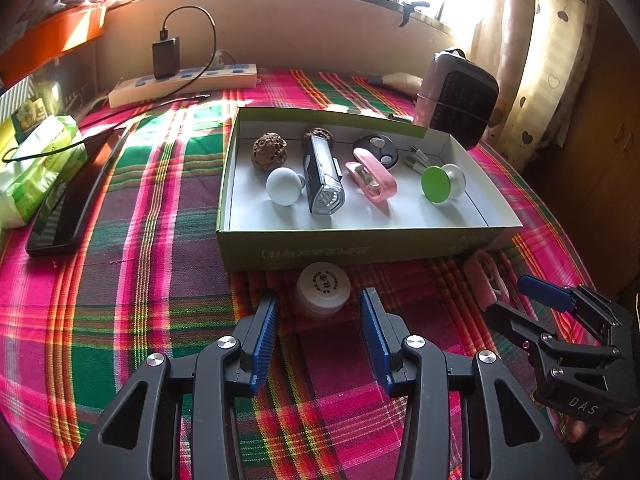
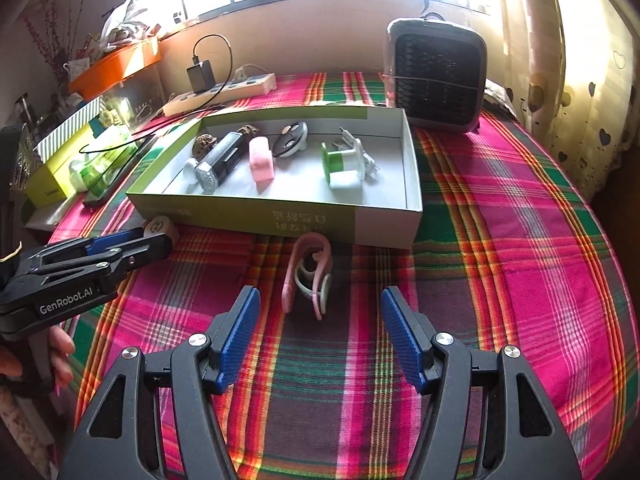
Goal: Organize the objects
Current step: 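Move the left gripper to the white round jar while the right gripper approaches the pink ear hook, then close the left gripper on the white jar while the right gripper closes on the ear hook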
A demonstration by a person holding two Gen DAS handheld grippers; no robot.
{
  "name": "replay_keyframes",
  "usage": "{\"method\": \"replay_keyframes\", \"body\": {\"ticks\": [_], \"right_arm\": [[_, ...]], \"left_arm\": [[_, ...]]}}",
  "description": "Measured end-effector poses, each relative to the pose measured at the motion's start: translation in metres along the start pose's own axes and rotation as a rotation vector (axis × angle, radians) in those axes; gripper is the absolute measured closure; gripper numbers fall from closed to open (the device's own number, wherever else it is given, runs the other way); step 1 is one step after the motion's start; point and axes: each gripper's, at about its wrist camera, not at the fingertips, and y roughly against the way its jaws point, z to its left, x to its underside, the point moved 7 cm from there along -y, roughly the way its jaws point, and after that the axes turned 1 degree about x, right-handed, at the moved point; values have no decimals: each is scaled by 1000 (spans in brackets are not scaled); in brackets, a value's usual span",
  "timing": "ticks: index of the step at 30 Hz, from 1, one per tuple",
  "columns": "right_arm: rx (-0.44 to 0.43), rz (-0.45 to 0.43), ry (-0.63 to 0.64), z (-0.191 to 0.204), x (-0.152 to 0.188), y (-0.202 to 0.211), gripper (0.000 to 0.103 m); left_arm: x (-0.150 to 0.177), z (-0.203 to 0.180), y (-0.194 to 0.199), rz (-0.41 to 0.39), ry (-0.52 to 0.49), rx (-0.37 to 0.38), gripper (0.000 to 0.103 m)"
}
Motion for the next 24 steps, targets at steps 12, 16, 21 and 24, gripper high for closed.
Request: {"method": "replay_keyframes", "body": {"ticks": [12,16,21,24], "right_arm": [[27,35,10,1,-6,-15,39],[32,34,14,1,-7,-15,40],[53,29,10,-4,-8,-15,57],[52,26,10,-4,-8,-15,62]], "left_arm": [[-5,1,-4,-6,6,-11,63],[-6,2,-5,-8,6,-22,65],[-7,3,-5,-9,-1,-30,76],[-7,2,-5,-11,-2,-33,76]]}}
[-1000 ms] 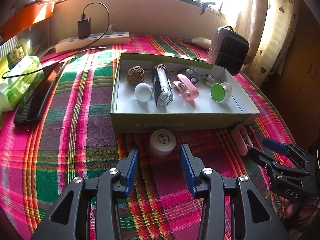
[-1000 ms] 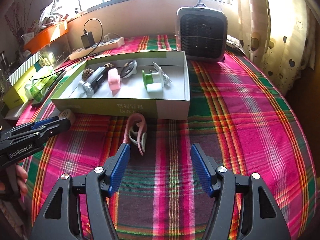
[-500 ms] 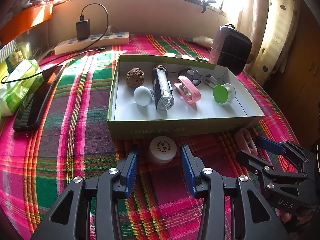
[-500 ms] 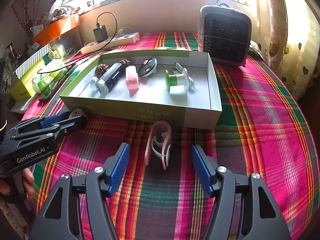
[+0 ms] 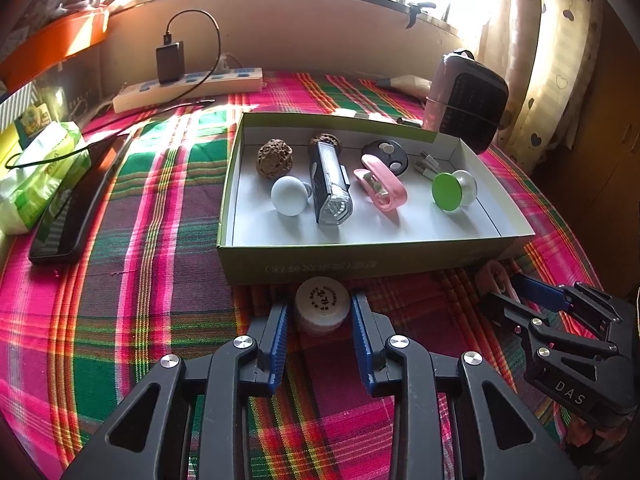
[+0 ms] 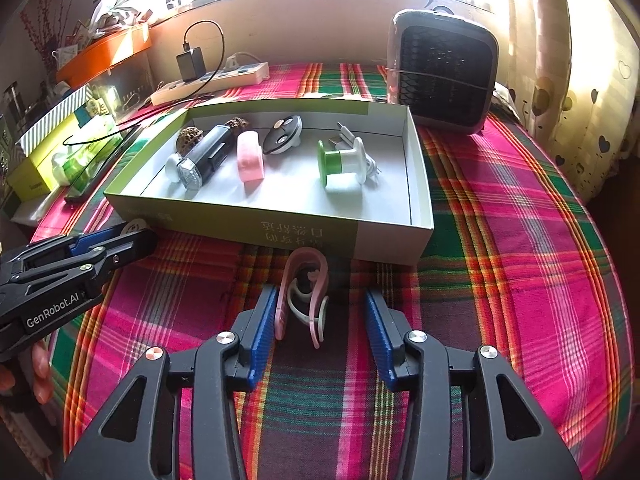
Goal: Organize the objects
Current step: 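Close the left gripper on the white jar while the right gripper closes on the ear hook, then lift and carry the white jar and ear hook over the box with both grippers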
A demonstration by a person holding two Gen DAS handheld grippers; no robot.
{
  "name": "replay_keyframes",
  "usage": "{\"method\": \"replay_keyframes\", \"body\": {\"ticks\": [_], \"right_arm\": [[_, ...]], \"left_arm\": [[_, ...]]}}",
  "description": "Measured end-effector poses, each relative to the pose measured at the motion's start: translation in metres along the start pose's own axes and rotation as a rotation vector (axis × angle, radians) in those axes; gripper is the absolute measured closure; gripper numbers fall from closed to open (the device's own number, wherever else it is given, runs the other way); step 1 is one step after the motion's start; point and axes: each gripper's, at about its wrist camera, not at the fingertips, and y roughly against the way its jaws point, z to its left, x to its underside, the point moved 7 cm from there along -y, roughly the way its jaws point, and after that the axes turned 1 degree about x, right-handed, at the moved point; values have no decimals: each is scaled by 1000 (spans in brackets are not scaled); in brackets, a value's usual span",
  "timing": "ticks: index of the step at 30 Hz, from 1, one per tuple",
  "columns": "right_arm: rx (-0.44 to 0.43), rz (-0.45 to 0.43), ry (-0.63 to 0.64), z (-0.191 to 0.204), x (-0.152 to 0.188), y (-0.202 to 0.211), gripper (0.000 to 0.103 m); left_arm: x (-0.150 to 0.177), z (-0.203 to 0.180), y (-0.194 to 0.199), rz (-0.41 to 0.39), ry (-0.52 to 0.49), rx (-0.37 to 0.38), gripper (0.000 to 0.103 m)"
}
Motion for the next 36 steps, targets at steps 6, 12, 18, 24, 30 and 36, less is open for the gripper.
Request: {"method": "replay_keyframes", "body": {"ticks": [6,12,18,24,30,36], "right_arm": [[-1,-2,2,0,0,1,78],[-13,-4,1,1,0,1,78],[-21,-6,1,2,1,2,79],[-30,-10,1,3,1,4,79],[-42,-19,-2,4,0,7,79],[-58,-28,1,7,-1,10,79]], "left_arm": [[0,-4,0,0,-7,5,76],[2,-8,1,-1,-18,11,76],[1,-10,4,-9,-22,10,76],[1,-14,8,-13,-35,13,76],[2,-17,10,-14,-44,6,76],[3,-21,12,-12,-55,-3,76]]}}
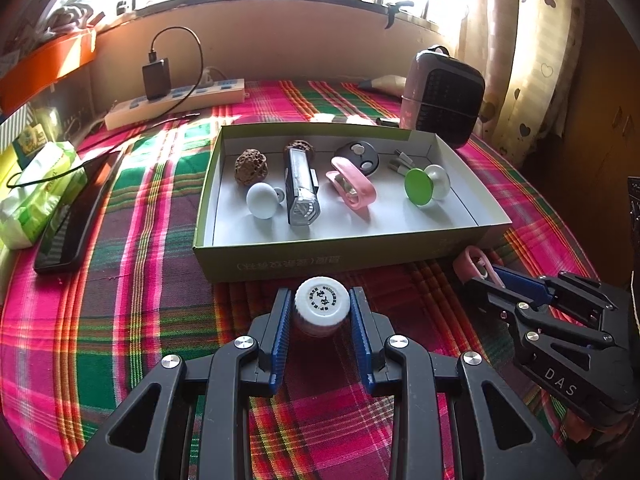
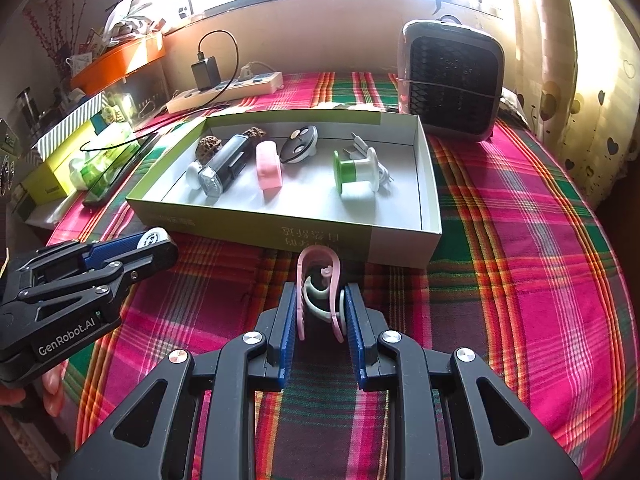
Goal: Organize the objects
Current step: 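Lift and carry the white jar and ear hook over the box with both grippers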
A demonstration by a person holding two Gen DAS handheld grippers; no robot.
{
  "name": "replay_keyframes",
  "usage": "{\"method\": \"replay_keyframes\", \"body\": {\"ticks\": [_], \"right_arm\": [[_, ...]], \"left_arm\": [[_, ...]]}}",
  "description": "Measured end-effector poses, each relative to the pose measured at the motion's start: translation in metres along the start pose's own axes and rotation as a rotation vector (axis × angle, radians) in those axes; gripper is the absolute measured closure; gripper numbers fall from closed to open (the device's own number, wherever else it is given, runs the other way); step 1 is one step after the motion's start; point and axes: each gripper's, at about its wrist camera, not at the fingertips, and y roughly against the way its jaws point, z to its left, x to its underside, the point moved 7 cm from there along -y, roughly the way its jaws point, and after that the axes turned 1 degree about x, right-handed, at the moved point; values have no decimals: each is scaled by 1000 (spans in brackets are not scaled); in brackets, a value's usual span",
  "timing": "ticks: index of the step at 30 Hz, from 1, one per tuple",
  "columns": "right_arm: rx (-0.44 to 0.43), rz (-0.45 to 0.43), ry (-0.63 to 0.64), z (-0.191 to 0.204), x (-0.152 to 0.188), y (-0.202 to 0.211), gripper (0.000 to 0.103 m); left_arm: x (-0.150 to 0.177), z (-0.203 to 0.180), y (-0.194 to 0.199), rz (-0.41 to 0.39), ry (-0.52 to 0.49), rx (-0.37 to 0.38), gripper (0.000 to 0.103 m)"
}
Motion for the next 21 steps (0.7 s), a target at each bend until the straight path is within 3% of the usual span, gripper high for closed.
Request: {"method": "replay_keyframes", "body": {"ticks": [21], "right_arm": [[-42,-48,17,6,-19,13,79]], "left_arm": [[-17,-11,15,-44,-29,1,76]]}}
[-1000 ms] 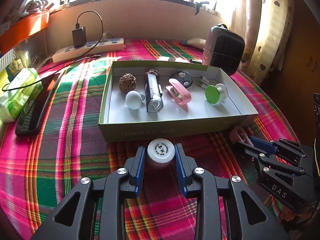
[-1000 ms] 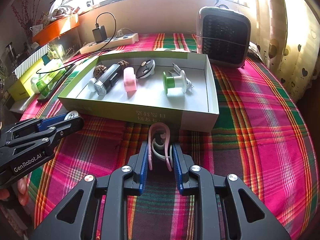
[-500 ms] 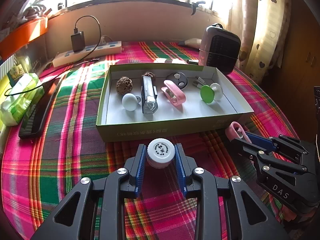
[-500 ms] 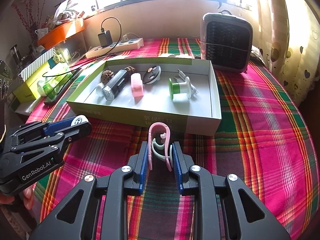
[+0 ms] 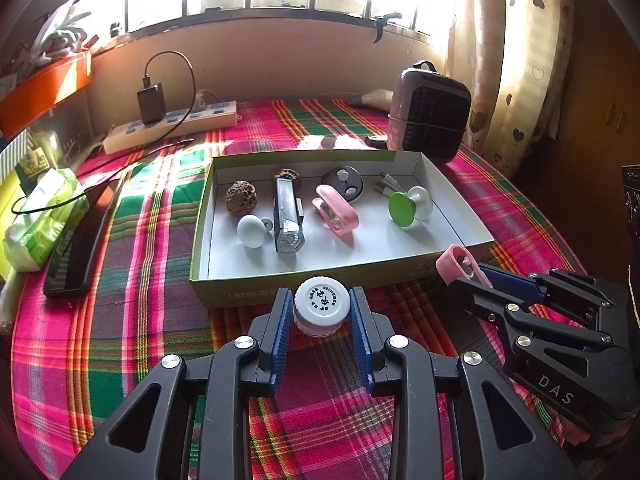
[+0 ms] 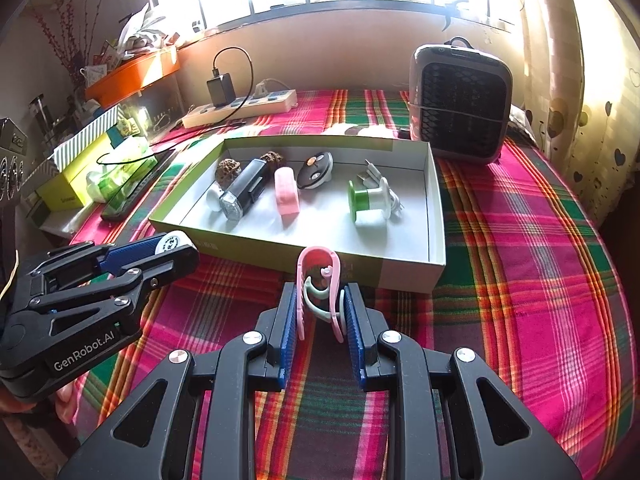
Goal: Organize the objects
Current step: 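Lift and carry the white jar and ear hook over the box with both grippers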
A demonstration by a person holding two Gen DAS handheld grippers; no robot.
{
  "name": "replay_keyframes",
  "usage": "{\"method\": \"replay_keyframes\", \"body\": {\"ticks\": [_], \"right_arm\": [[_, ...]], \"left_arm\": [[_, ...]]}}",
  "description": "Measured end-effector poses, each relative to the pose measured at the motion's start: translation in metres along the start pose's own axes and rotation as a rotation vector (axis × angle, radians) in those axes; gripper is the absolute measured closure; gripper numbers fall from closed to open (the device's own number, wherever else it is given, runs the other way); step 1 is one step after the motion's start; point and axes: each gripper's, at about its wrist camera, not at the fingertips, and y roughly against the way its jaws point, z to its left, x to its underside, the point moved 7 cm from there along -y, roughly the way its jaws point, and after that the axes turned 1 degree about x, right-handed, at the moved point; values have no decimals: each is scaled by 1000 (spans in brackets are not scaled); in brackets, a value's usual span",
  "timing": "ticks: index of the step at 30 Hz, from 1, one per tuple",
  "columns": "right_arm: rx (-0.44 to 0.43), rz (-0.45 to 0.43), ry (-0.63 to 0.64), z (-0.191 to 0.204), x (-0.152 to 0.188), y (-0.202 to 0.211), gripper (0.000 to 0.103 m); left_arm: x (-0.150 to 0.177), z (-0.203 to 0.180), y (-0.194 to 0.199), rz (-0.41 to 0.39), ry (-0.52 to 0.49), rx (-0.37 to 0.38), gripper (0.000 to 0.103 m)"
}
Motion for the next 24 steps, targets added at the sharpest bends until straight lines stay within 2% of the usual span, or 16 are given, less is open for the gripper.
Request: {"method": "replay_keyframes", "body": {"ticks": [9,24], "right_arm": [[-13,-14,24,2,-22,-4,79],[-35,53,51,1,-46,-42,79]], "left_arm": [[-16,0,-4,-18,-2,11,76],[-36,4,-29,3,2,24,76]]}}
